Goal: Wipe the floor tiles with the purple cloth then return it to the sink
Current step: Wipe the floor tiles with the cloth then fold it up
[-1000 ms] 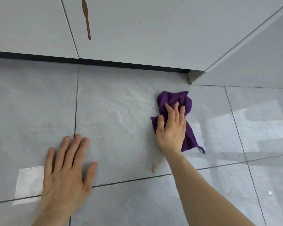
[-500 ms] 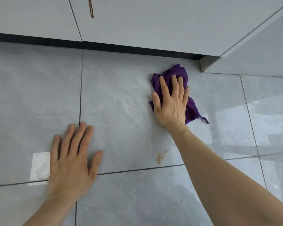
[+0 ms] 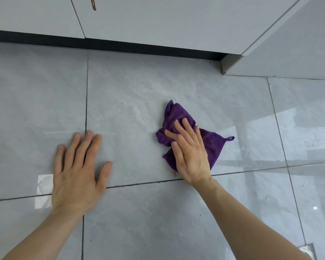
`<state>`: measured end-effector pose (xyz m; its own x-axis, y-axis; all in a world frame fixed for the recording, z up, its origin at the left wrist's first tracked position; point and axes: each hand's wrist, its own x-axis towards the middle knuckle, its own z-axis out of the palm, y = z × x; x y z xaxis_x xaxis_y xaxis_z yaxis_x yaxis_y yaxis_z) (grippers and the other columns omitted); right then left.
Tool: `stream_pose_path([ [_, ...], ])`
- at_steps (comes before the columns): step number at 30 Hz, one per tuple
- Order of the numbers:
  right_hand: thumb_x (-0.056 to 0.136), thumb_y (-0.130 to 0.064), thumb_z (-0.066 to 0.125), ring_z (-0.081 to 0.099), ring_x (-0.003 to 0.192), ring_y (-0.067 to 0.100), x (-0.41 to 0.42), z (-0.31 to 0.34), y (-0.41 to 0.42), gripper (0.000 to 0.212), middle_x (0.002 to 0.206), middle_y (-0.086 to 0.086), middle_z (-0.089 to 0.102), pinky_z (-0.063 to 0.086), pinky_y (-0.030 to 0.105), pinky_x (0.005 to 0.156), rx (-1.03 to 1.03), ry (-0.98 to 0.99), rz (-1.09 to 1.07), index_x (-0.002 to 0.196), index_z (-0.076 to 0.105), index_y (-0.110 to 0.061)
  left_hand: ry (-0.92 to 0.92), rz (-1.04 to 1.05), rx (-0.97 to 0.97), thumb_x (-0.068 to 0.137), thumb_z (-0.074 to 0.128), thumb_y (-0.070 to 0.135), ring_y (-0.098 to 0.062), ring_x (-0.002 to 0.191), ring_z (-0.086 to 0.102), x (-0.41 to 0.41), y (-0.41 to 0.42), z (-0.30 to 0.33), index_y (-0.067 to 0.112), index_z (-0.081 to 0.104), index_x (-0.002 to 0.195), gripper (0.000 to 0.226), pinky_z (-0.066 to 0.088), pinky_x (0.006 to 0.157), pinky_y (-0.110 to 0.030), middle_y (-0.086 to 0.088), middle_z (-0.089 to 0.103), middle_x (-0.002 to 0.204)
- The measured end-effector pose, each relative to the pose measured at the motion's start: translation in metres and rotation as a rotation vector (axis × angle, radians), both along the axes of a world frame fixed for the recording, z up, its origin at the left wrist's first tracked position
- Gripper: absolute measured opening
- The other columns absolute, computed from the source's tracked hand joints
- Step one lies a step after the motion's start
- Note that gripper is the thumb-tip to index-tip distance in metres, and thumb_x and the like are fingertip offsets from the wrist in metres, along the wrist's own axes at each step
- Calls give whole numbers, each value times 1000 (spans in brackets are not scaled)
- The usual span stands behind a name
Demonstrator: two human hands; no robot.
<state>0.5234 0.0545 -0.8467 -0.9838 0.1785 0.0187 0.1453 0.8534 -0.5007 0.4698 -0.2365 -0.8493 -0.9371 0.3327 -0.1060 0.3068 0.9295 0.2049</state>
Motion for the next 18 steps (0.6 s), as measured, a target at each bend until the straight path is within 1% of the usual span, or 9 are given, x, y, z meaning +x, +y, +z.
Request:
stream_pose_path([
  [3, 109, -28, 36, 14, 158, 14, 16, 2, -11, 40, 162, -5, 39, 11, 48, 129, 23, -23, -4, 143, 55, -30, 2, 8, 9, 98, 30, 53, -23, 160, 15, 0, 1, 0, 18, 25, 161, 72, 10, 130, -52, -2, 26, 170],
  [7, 109, -30, 37, 11, 159, 18, 41, 1, -39, 42, 164, -4, 34, 14, 53, 127, 87, -48, -69, 149, 48, -31, 5, 11, -9, 98, 28, 54, -23, 160, 13, 1, 1, 0, 19, 23, 162, 73, 10, 130, -52, -2, 23, 171],
  [12, 106, -29, 42, 12, 159, 23, 58, -3, -87, 47, 164, -1, 35, 15, 53, 127, 176, -99, -221, 153, 40, -33, 7, 16, 1, 98, 28, 54, -23, 160, 12, 2, 1, -2, 19, 23, 162, 73, 9, 130, -52, -2, 23, 171],
  [15, 106, -29, 41, 11, 159, 26, 58, -4, -102, 50, 166, 2, 31, 14, 52, 127, 201, -125, -289, 156, 35, -34, 11, 13, 0, 98, 28, 54, -23, 161, 12, 2, 1, -2, 19, 21, 162, 73, 8, 130, -52, -2, 22, 171],
  [18, 107, -31, 39, 10, 159, 28, 56, -5, -117, 49, 167, 4, 28, 15, 53, 127, 203, -130, -352, 156, 35, -33, 15, 12, 3, 98, 27, 54, -23, 161, 12, 2, 1, -3, 19, 21, 162, 73, 9, 130, -52, -2, 22, 171],
])
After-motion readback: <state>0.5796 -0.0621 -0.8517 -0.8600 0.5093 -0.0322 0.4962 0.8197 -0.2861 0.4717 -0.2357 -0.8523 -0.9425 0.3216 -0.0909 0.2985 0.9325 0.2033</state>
